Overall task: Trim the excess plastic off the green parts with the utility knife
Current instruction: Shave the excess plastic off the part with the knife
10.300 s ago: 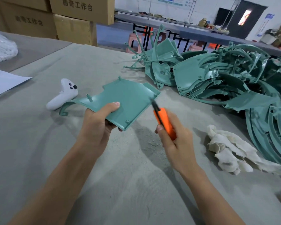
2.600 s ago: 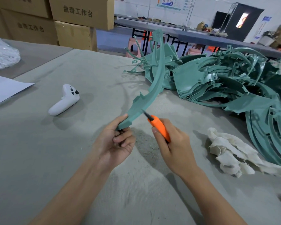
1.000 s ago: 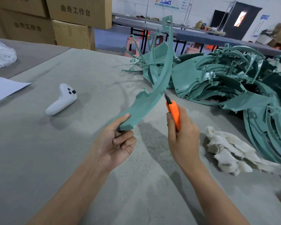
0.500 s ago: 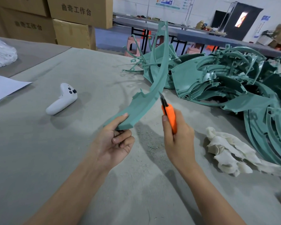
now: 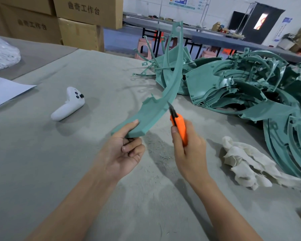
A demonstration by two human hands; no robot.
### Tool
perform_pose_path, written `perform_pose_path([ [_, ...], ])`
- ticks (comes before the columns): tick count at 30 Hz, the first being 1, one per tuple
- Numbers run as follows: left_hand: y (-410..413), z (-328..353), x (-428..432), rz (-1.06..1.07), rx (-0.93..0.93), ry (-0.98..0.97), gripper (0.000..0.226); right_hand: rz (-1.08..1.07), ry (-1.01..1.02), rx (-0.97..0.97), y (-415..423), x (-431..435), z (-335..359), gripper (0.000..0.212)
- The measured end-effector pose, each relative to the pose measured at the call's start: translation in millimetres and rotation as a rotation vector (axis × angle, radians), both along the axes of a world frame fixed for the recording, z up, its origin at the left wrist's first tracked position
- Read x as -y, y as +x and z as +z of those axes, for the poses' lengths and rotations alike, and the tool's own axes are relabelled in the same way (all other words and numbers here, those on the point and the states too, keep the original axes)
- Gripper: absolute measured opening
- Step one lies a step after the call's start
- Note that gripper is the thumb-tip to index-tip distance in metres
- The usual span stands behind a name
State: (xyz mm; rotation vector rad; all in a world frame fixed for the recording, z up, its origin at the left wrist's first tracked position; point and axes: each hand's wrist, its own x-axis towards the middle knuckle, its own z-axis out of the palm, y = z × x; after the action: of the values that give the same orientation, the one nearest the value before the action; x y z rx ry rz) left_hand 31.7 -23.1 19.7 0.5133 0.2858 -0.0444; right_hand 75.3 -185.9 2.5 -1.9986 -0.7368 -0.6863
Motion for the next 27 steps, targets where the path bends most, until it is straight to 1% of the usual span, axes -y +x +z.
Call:
perform_pose_path([
  [3, -0.1, 0.2, 0.8, 0.007, -0.011, 0.001, 0.02, -0.022, -0.035, 0.011, 0.2, 1.7, -1.0, 0.029],
  [7, 0.1, 0.7, -4.0, 0.035, -0.015, -0.003, 0.02, 0.078, -0.151, 0.065, -11.3, -0.9, -6.0, 0.034],
  [9, -0.2, 2.4, -6.0, 0.043, -0.005, 0.015, 0.021, 0.081, -0.169, 0.087, -9.3, 0.1, -4.6, 0.033],
  [13, -1.4, 3.6, -7.8, 0.003, 0.02, 0.046, 0.016, 0.006, -0.107, 0.036, 5.6, 12.6, 3.0, 0.031],
  [15, -2.0, 2.6, -8.6, -0.028, 0.027, 0.073, 0.015, -0.048, -0.085, 0.017, 12.2, 21.6, 6.7, 0.026],
  [19, -1.3, 1.8, -10.2, -0.008, 0.016, 0.15, 0.021, -0.138, -0.02, 0.022, 18.5, 35.7, 15.0, 0.016],
  [22, -0.8, 1.5, -13.9, 0.031, 0.0, 0.212, 0.027, -0.21, 0.014, 0.028, 24.1, 44.4, 19.3, 0.024],
  [24, -0.6, 1.6, -16.1, 0.044, -0.01, 0.25, 0.027, -0.24, 0.01, 0.021, 27.7, 48.9, 21.3, 0.031],
  [27, -0.4, 2.6, -18.4, 0.046, -0.011, 0.303, 0.024, -0.254, -0.01, 0.008, 32.8, 52.1, 22.9, 0.031],
])
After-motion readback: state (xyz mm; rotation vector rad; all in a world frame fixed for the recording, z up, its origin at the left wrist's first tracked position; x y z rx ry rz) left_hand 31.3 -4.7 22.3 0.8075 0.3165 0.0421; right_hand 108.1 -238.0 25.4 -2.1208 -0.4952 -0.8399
